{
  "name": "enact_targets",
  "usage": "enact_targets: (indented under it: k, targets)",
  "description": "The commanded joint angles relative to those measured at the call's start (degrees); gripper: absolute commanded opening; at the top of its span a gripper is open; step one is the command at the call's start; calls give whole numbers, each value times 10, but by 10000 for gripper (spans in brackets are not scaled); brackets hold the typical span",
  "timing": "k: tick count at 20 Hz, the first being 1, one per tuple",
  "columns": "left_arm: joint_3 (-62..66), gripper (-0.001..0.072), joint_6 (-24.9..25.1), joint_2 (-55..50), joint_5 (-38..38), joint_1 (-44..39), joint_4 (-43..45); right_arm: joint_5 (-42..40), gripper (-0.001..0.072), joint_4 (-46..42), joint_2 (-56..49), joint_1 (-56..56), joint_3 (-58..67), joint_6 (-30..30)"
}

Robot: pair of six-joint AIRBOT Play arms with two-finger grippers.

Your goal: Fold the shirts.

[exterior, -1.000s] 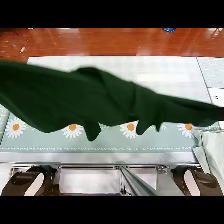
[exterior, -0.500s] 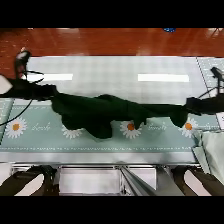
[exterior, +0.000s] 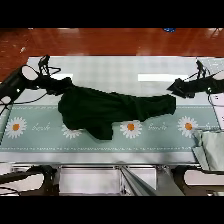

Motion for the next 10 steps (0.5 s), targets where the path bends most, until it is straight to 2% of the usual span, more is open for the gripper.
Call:
enact_targets:
  k: [1,3,6,10]
  targets:
    - [80,509,16,-14,-116,63,55,79,407,13,-25,-48,104,5]
    - [125,509,16,-1,-171,133,60,114,406,9,9,-108,132,6]
    - [115,509,16,49,-180,216,34,144,402,-52,69,-184,118,10]
    - [-68,508,29,118,-170,224,-19,104,401,-65,169,-211,-75,2]
